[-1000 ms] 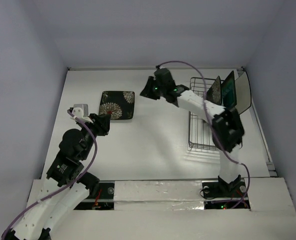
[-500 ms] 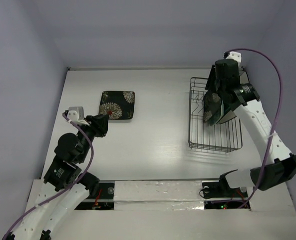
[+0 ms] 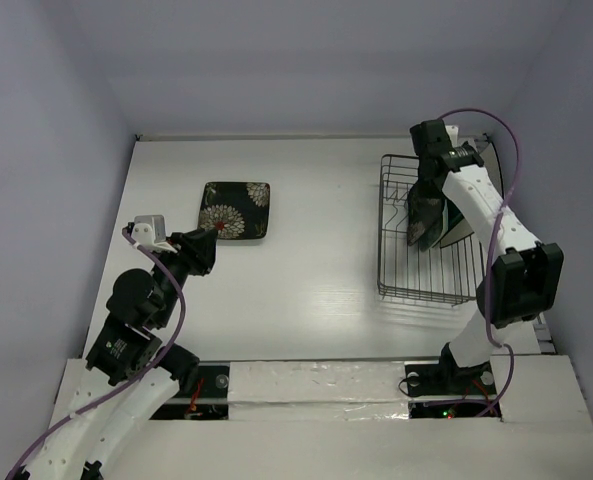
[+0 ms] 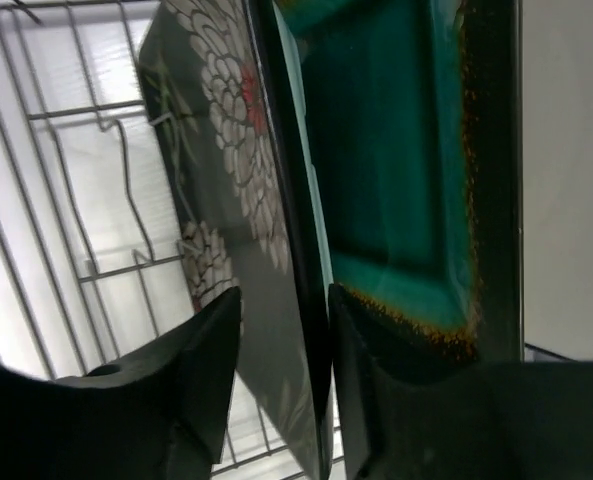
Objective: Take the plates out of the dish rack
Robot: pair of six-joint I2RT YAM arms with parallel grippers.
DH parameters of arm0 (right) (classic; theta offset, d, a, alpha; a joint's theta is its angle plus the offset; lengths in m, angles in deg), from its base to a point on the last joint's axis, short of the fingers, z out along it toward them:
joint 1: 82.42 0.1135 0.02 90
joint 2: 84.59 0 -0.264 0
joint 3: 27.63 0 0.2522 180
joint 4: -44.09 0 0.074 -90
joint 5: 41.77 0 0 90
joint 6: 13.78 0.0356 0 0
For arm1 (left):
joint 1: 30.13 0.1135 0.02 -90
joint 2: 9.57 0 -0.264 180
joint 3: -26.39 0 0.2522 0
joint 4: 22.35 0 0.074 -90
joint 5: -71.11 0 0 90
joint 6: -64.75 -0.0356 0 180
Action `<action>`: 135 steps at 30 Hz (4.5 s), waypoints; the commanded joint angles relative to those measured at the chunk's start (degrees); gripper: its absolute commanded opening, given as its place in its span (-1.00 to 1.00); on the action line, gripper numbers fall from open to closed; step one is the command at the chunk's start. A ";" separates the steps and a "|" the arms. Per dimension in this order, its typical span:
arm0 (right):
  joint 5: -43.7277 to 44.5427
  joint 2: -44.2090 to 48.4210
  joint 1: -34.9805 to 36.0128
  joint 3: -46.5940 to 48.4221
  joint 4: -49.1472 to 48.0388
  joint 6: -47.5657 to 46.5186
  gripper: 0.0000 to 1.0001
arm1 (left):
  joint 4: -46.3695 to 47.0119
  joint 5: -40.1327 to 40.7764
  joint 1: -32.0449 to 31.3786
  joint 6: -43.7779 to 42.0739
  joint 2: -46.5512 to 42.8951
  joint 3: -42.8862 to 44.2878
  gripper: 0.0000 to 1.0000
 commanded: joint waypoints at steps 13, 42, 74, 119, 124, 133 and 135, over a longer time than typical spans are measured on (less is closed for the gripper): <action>7.72 -0.43 -0.40 11.18 4.68 -2.48 -1.00 | 2.62 -0.19 -0.13 0.07 -0.82 -0.64 -0.37; -7.92 5.56 26.48 7.17 -42.55 20.50 -1.00 | 2.27 -0.19 -0.13 0.60 -1.87 -0.46 -0.35; -25.68 -31.01 32.73 10.06 -72.12 51.04 -1.00 | 2.97 -0.19 0.93 0.60 -1.17 -0.64 -0.33; -24.19 -30.92 32.73 12.59 -41.55 36.81 0.84 | 2.71 -0.19 0.93 0.68 -3.28 -0.82 -0.33; -22.60 -29.00 32.73 11.64 -38.73 33.47 0.84 | 2.80 -0.19 0.93 0.68 -3.28 -0.82 -0.33; -12.36 -11.29 29.41 3.31 -30.93 24.35 -0.96 | 2.71 -0.19 0.93 0.68 -3.37 -0.82 -0.68; -9.08 -5.03 27.82 -0.30 -29.42 22.31 -1.00 | 2.62 -0.19 0.93 0.59 -3.37 -0.90 -1.00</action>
